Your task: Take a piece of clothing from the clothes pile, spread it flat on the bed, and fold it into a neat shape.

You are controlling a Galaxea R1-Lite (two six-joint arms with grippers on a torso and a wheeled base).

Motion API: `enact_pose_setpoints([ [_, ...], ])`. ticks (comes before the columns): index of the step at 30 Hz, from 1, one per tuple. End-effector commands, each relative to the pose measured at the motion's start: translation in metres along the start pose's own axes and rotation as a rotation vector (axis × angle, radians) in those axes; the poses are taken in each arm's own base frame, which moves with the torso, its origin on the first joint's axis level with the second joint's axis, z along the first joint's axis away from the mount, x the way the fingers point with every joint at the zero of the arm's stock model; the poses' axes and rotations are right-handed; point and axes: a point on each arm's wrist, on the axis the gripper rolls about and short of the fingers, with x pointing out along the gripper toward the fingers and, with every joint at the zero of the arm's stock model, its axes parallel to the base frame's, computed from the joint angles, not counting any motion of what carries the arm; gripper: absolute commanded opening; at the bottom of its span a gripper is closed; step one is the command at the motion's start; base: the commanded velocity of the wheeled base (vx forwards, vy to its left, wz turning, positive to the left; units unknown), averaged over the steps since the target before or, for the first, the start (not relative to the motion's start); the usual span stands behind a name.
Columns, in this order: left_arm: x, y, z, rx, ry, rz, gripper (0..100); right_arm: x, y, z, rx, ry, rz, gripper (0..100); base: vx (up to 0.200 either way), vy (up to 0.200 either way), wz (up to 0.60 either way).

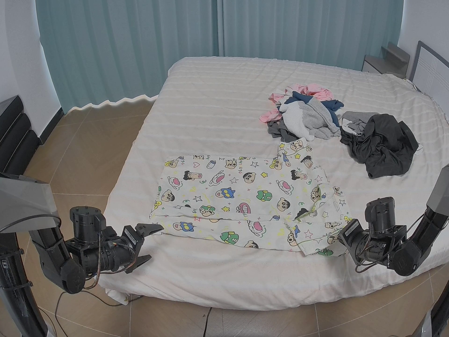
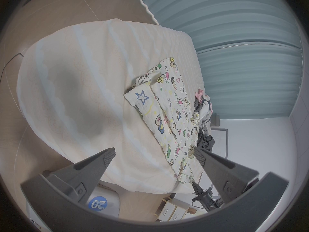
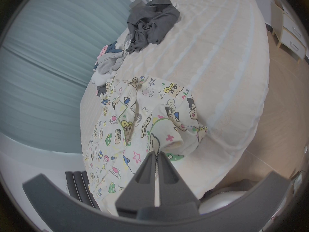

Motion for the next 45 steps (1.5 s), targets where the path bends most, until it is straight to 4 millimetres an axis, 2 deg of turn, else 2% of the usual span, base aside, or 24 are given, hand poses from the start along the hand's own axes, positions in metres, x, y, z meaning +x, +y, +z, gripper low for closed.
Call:
enact_pose_setpoints([
  [1, 0.0, 0.0, 0.0, -0.001, 0.001, 0.001, 100, -0.011, -0.001, -0.01, -0.044, 0.03, 0.007, 0, 0.0, 0.0, 0.0],
  [13, 0.0, 0.0, 0.0, 0.0, 0.002, 0.0, 100, -0.002, -0.015, -0.017, -0.053, 0.043, -0.065, 0, 0.0, 0.0, 0.0],
  [14, 0.0, 0.0, 0.0, 0.0, 0.002, 0.0, 100, -0.002, -0.016, -0.017, -0.053, 0.044, -0.068, 100, 0.0, 0.0, 0.0],
  [25, 0.001, 0.0, -0.001, 0.001, 0.003, -0.001, 100, -0.012, -0.026, -0.014, -0.048, 0.037, -0.094, 100, 0.0, 0.0, 0.0],
  [29, -0.001, -0.004, 0.001, 0.012, -0.01, -0.025, 100, -0.028, -0.02, -0.001, -0.022, -0.009, -0.046, 100, 0.0, 0.0, 0.0],
  [36, -0.001, -0.007, 0.003, 0.017, -0.07, -0.035, 100, -0.057, -0.012, 0.008, -0.056, -0.054, 0.045, 100, 0.0, 0.0, 0.0],
  [39, -0.001, -0.006, 0.003, 0.016, -0.064, -0.029, 100, -0.062, -0.014, 0.008, -0.061, -0.054, 0.049, 100, 0.0, 0.0, 0.0],
  [45, 0.0, -0.006, -0.002, 0.025, -0.048, -0.026, 100, -0.064, -0.019, 0.007, -0.063, -0.057, 0.034, 100, 0.2, 0.0, 0.0],
])
